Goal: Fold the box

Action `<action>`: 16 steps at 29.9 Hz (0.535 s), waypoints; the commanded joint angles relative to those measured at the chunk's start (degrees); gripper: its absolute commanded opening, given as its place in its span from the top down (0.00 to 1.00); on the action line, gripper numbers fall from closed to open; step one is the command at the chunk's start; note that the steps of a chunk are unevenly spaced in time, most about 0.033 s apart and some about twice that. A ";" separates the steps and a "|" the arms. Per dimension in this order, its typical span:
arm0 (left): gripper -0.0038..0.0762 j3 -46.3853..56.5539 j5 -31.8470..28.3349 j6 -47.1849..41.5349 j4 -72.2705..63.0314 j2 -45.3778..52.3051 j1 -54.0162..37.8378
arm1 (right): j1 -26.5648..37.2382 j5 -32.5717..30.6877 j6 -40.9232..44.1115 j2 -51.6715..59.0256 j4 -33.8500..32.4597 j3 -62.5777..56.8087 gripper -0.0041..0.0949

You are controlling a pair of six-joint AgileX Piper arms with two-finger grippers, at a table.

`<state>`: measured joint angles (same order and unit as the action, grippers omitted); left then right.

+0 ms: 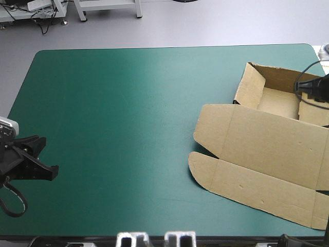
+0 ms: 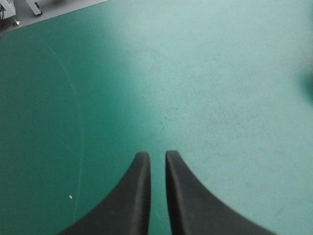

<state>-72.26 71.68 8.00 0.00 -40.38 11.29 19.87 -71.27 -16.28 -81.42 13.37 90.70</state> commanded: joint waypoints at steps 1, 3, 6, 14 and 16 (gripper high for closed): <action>0.86 0.78 -3.46 0.15 -0.92 -0.37 -0.01 | -3.86 -0.64 -2.05 6.72 -0.74 -8.07 0.98; 0.86 2.84 -3.84 0.15 -1.54 -0.37 -0.01 | -5.39 -0.29 -2.23 9.31 -1.86 -13.49 0.98; 0.91 6.84 -5.06 1.23 -1.80 -0.32 -0.01 | -6.05 0.50 -3.67 13.75 -1.72 -21.40 0.98; 0.97 17.21 -7.40 1.23 -2.37 0.32 -0.01 | -6.05 5.57 -5.47 29.70 -2.07 -37.87 0.98; 0.97 19.96 -10.56 1.23 -3.32 1.49 -0.01 | -6.05 6.37 -5.89 34.06 -1.97 -40.24 0.98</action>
<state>-53.63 67.30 9.32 -1.59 -39.94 11.29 14.00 -68.13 -20.78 -52.93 10.72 51.97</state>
